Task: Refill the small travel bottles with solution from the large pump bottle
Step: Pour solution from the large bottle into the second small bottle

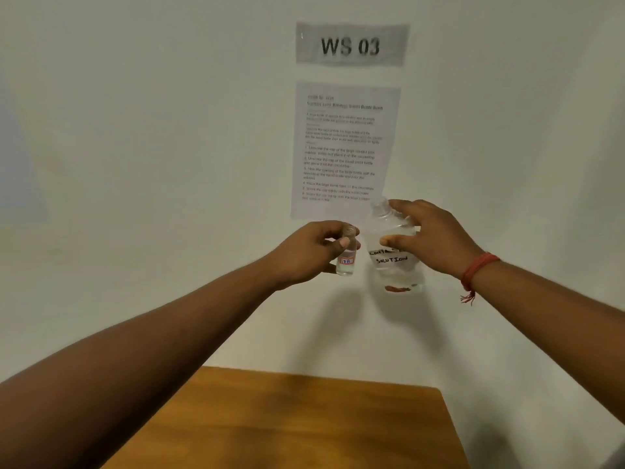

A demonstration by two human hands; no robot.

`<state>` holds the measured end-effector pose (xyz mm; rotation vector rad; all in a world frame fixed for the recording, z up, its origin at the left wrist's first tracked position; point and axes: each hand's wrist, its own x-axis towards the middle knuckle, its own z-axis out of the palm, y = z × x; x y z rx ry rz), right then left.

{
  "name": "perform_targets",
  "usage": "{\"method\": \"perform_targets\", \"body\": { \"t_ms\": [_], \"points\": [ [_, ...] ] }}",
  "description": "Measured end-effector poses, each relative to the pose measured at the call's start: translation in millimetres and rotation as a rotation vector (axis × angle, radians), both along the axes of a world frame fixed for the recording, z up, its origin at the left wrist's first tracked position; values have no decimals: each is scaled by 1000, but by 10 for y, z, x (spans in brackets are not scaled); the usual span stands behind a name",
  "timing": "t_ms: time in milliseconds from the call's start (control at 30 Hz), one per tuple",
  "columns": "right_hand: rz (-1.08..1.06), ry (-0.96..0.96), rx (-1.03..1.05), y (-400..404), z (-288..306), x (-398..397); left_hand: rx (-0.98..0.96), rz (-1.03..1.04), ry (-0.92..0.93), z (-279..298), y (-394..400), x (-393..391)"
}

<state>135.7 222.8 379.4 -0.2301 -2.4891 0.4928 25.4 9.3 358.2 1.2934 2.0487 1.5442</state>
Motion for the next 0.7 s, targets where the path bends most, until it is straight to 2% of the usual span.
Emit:
{"method": "perform_targets", "body": {
  "t_ms": [200,333,700],
  "points": [
    [26,-77,-296,-41,-1056,-27,-101,-42,-3,-917,-173,228],
    [33,-162,-400,-112,-1765,-27,-173,-57,48,-1567,-329,415],
    [42,-356,-624,-324,-3267,79,-316,-117,-94,-3360,-834,1126]
  ]
}}
